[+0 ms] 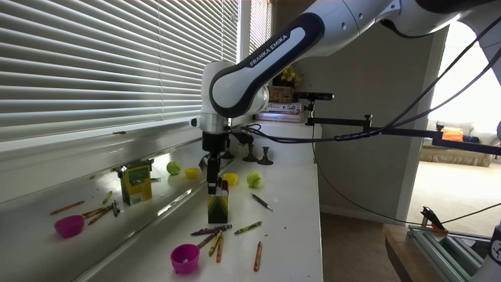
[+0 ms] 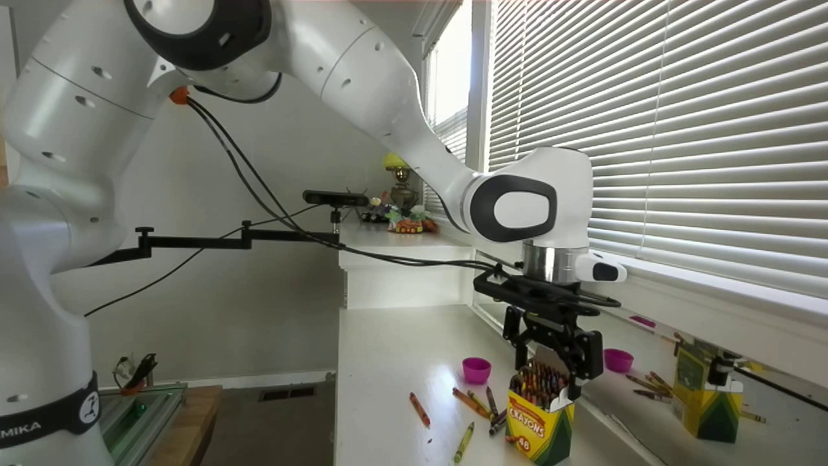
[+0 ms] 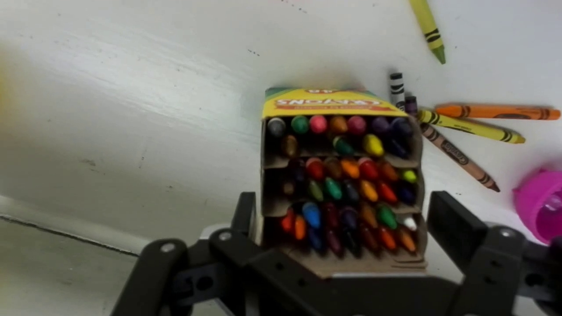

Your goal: Move the box of crayons slightly to the right

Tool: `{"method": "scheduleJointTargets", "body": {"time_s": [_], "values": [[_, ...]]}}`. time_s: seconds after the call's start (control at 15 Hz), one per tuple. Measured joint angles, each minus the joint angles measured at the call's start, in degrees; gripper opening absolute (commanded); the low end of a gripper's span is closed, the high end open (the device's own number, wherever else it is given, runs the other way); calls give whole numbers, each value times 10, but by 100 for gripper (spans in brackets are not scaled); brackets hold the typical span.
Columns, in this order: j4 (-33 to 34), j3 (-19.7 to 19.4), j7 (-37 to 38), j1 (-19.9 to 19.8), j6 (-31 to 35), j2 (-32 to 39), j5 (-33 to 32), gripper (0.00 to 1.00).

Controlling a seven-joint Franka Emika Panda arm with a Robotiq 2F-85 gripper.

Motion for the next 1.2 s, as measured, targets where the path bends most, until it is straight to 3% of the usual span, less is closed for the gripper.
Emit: {"method": "scheduleJointTargets", "body": {"time_s": [0.13, 0.2, 0.33, 0.47, 0.8, 1.2], "values": [[0, 0, 0, -1, 1, 1, 0, 94], [0, 0, 0, -2, 2, 2, 0, 74], [-1, 0, 0, -2, 2, 4, 0, 68], [-1, 0, 0, -3, 3, 4, 0, 53], [0, 0, 0, -3, 3, 3, 0, 45], [0, 2, 0, -3, 3, 0, 0, 45]]}}
